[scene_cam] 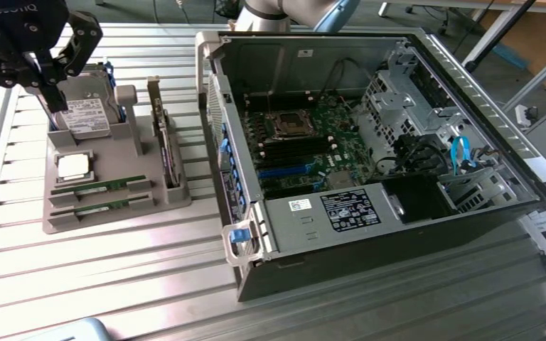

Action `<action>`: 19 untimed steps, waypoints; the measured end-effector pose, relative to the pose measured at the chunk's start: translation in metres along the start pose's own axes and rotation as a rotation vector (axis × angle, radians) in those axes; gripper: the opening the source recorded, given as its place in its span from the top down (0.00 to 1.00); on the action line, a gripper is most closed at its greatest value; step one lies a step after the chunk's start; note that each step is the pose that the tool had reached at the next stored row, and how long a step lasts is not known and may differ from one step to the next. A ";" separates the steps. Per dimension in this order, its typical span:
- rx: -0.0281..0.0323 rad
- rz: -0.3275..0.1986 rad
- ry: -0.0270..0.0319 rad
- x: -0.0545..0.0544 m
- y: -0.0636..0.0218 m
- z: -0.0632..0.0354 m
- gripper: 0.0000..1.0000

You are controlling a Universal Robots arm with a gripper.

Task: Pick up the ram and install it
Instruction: 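Pick up the ram and move it above insertion slot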

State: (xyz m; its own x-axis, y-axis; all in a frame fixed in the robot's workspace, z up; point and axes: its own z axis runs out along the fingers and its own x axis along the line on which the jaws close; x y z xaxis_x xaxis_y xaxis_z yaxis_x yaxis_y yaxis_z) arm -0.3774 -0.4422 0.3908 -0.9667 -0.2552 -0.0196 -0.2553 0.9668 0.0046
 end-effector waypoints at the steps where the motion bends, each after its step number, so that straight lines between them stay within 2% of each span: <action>1: 0.0009 -0.005 0.0003 0.000 0.0000 0.0000 0.90; 19: 0.0147 -0.109 0.0049 0.000 0.0000 0.0000 0.90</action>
State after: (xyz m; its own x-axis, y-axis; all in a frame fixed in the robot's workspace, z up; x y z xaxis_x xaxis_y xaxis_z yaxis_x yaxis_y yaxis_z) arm -0.3774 -0.4422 0.3908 -0.9334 -0.3586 -0.0143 -0.3585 0.9335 -0.0120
